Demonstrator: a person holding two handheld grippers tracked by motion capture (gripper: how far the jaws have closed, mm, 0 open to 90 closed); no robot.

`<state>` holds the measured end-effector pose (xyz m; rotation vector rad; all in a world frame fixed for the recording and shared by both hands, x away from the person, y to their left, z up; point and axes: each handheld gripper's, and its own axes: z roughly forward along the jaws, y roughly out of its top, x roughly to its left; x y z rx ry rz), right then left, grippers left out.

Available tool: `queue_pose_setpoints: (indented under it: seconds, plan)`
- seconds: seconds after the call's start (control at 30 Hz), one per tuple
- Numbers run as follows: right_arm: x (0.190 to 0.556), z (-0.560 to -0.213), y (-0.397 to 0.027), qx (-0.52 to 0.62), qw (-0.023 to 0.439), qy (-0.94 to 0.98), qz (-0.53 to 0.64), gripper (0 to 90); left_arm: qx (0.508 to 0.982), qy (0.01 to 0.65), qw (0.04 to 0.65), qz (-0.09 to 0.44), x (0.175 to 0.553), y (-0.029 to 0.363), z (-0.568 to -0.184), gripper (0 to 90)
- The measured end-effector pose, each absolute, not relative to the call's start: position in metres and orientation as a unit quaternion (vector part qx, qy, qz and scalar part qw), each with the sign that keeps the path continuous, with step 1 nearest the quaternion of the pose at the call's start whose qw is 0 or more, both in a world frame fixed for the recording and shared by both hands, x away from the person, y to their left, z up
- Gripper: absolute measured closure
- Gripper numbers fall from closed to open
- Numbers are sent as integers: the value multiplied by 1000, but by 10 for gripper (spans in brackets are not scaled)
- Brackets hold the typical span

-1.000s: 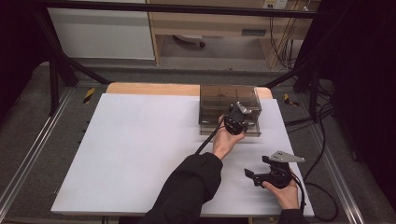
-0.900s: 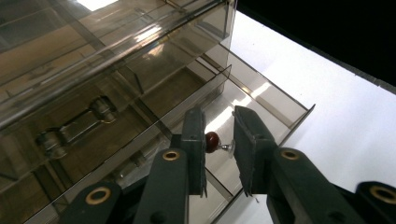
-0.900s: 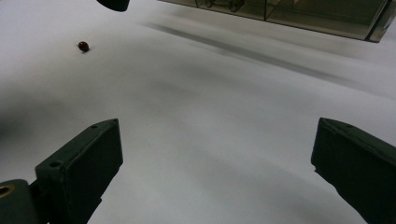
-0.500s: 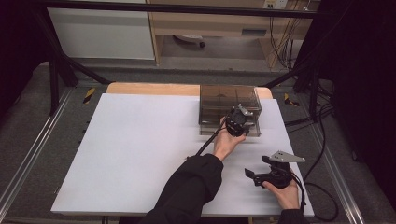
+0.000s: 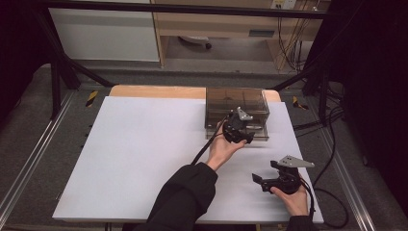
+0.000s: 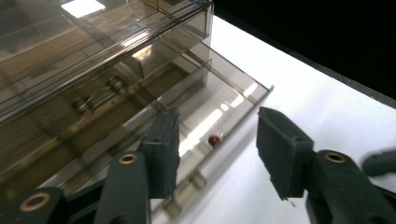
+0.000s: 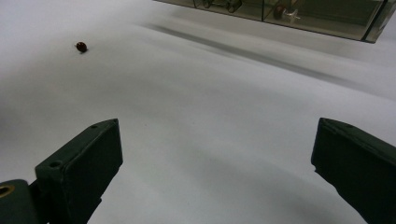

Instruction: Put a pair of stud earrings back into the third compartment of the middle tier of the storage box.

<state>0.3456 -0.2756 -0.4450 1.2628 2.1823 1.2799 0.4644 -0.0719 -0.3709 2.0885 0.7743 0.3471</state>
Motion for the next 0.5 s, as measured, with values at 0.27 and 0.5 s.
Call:
queue_pose_setpoints:
  seconds: [0.27,0.5]
  plan:
    - [347,-446,-276,446,159,764,438,25,832,313,437,136,445,-28,-368,336]
    - [347,-447,-274,448,159,765,435,25,829,321,434,145,435,6,-371,266]
